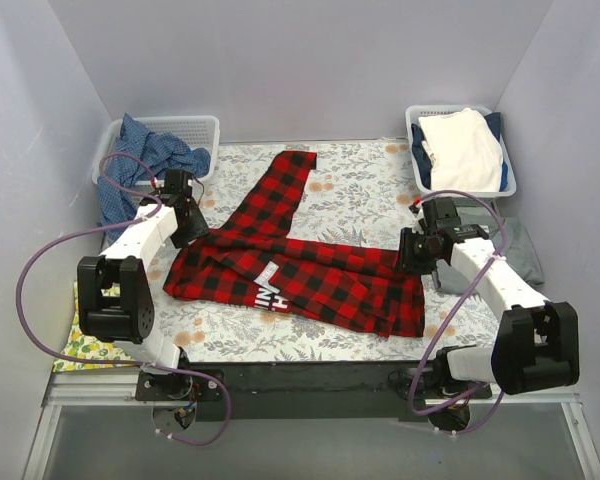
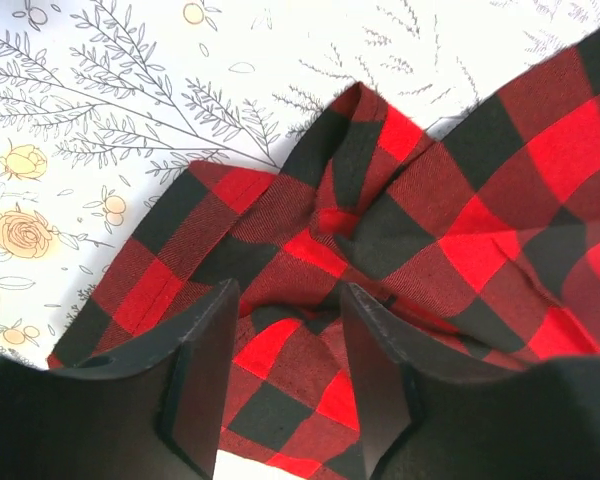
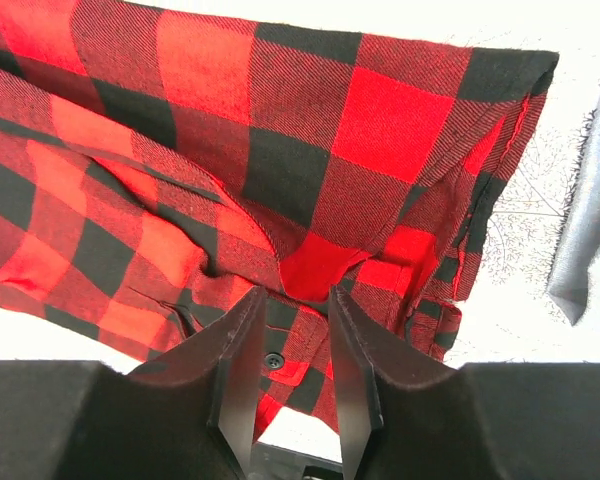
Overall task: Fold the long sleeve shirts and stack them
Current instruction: Fold the shirt
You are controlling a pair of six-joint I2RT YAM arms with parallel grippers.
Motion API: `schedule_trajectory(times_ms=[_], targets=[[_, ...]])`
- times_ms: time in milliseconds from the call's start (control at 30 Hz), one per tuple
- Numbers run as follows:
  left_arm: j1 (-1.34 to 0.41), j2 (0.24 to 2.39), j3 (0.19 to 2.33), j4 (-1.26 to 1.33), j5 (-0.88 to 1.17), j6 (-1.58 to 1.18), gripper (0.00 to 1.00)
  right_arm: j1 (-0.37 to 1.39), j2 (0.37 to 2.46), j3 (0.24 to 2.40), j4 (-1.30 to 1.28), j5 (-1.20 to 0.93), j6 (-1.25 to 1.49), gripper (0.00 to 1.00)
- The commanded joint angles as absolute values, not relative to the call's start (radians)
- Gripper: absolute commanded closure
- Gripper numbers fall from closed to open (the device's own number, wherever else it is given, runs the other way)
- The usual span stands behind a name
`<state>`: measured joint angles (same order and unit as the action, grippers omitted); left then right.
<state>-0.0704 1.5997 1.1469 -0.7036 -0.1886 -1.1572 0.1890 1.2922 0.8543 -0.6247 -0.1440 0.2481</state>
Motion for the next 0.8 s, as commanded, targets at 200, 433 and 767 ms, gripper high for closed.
schedule_trajectory(times_ms=[200, 433, 767], targets=[[-0.063, 1.646, 1.281, -0.601, -0.003, -1.18, 0.46, 0.184, 1.494, 1.025, -0.549, -0.234, 0.259, 0.61], [-0.067, 1.77, 1.353, -0.597, 0.121, -1.178, 0.45, 0.248, 1.657, 1.106, -0.522, -0.29, 0.235, 0.63], [-0.074, 1.779, 1.324, -0.543, 0.202, -1.129, 0.41, 0.354, 1.545, 0.95, -0.56, -0.31, 0.242, 0.72]])
